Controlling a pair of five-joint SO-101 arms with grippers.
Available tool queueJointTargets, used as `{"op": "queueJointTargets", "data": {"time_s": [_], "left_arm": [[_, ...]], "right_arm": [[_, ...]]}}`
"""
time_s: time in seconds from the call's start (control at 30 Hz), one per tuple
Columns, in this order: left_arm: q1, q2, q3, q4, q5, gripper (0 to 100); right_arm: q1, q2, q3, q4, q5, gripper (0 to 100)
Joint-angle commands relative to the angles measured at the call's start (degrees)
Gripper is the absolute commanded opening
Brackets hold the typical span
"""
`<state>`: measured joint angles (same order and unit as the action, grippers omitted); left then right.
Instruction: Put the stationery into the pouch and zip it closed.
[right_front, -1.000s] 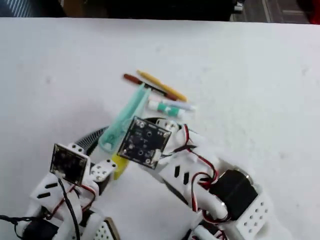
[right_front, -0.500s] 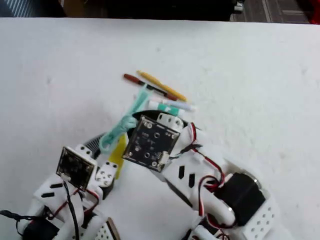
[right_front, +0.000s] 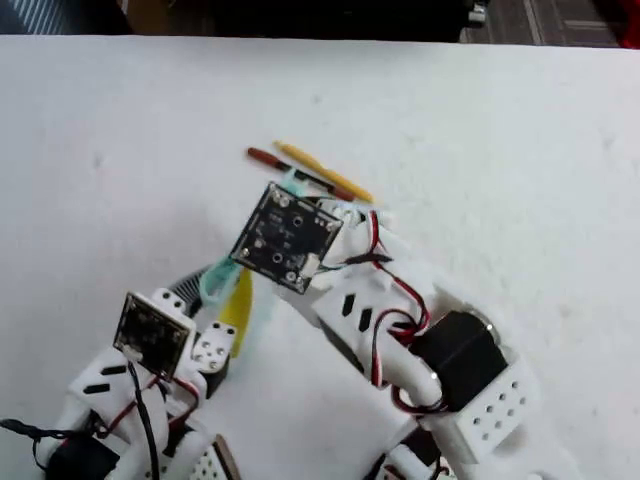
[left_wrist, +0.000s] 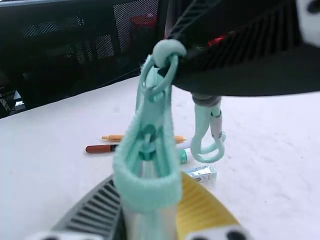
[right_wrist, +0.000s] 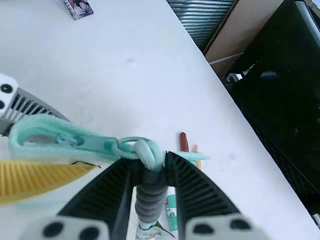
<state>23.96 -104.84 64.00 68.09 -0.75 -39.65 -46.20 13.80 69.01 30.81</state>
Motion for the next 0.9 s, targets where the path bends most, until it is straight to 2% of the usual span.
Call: {"op": "queueJointTargets", "data": {"time_s": [0.0,0.37,0.67,0.87], "left_arm": [[0.48,-0.22,-0.53,0.53,-0.26,2],[0.48,-0.22,-0.53,0.53,-0.26,2],[0.40,-0.22,-0.53,0.53,-0.26,2],[0.40,-0.22,-0.44,0.53,-0.26,2]], "right_arm": [[5.05,0.75,-4.04,-3.74,0.44,1.7],[12.18,5.93,-4.04,-7.69,0.44,1.7],[15.60,7.52,-4.04,-10.07,0.44,1.7],[15.43,8.22,-4.04,-10.15,0.35,1.7]]}}
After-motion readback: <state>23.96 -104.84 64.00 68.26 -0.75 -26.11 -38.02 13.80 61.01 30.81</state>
